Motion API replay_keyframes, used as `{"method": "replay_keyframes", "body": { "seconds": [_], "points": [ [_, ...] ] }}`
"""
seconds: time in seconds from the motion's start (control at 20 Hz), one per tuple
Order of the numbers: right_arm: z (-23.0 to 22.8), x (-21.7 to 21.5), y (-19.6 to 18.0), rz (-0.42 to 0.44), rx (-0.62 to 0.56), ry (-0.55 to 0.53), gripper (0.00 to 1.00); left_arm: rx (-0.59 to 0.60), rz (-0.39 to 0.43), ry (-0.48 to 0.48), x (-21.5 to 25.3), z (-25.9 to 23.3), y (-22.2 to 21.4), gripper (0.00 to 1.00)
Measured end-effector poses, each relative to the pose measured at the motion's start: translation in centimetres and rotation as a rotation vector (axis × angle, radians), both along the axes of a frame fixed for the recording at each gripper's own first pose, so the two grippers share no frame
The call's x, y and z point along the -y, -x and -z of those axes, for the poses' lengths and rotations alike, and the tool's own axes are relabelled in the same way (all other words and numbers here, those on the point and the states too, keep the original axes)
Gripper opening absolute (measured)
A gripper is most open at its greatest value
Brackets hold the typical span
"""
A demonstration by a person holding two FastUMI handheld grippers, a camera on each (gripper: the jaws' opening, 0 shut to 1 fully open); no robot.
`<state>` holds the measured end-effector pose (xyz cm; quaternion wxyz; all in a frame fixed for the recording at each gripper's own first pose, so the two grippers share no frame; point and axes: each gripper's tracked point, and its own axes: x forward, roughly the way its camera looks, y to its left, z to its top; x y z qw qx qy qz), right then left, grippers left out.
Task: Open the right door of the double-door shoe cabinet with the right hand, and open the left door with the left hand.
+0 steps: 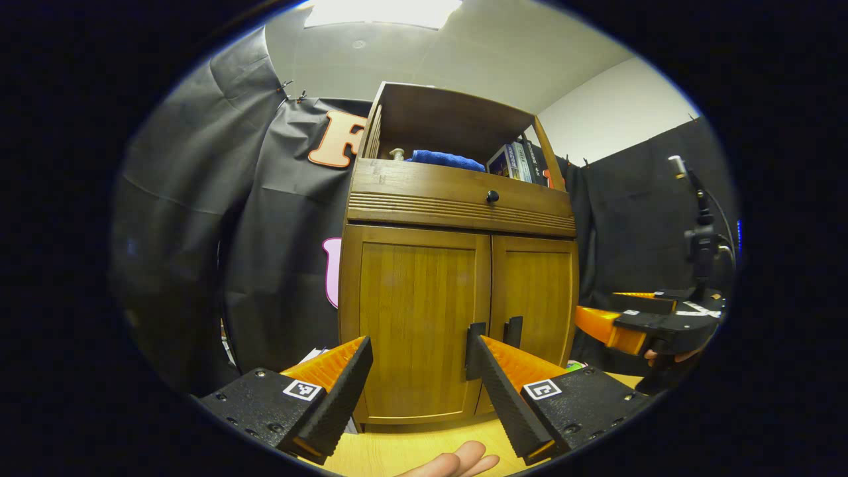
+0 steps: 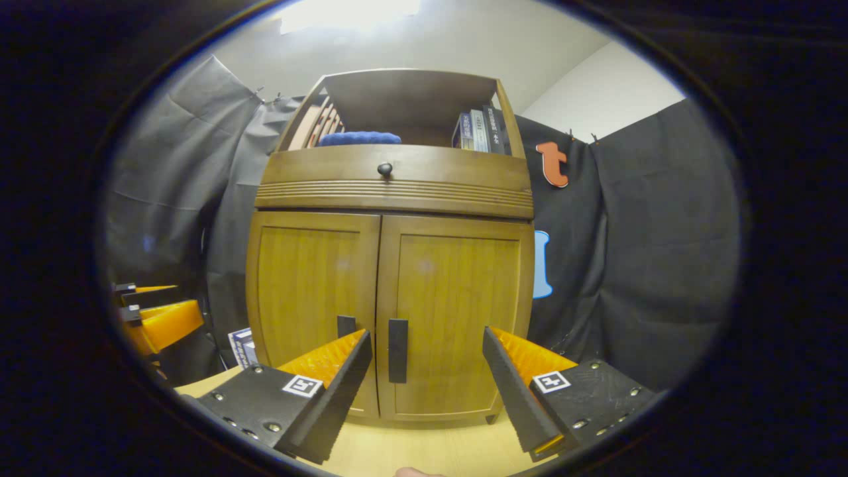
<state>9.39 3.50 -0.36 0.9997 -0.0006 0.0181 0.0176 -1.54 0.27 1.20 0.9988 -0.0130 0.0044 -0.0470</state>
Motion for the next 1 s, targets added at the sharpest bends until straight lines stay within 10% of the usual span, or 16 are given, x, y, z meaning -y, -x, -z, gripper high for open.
{"method": "replay_keyframes", "body": {
  "seconds": [0.75,0.85,1.0],
  "points": [
    [8.4,-5.9,-12.3,-0.094,-0.121,0.009,0.95,-0.019,-0.015,0.019,-2.1,-0.2,-0.8,0.92],
    [10.0,-5.8,-13.6,-0.088,-0.161,0.007,0.81,-0.032,-0.024,0.03,-2.3,0.2,-1.0,0.93],
    [11.1,-6.2,-13.8,-0.146,-0.19,-0.041,0.3,-0.028,-0.037,0.04,-2.6,-0.1,-1.2,0.95]
  ]
}}
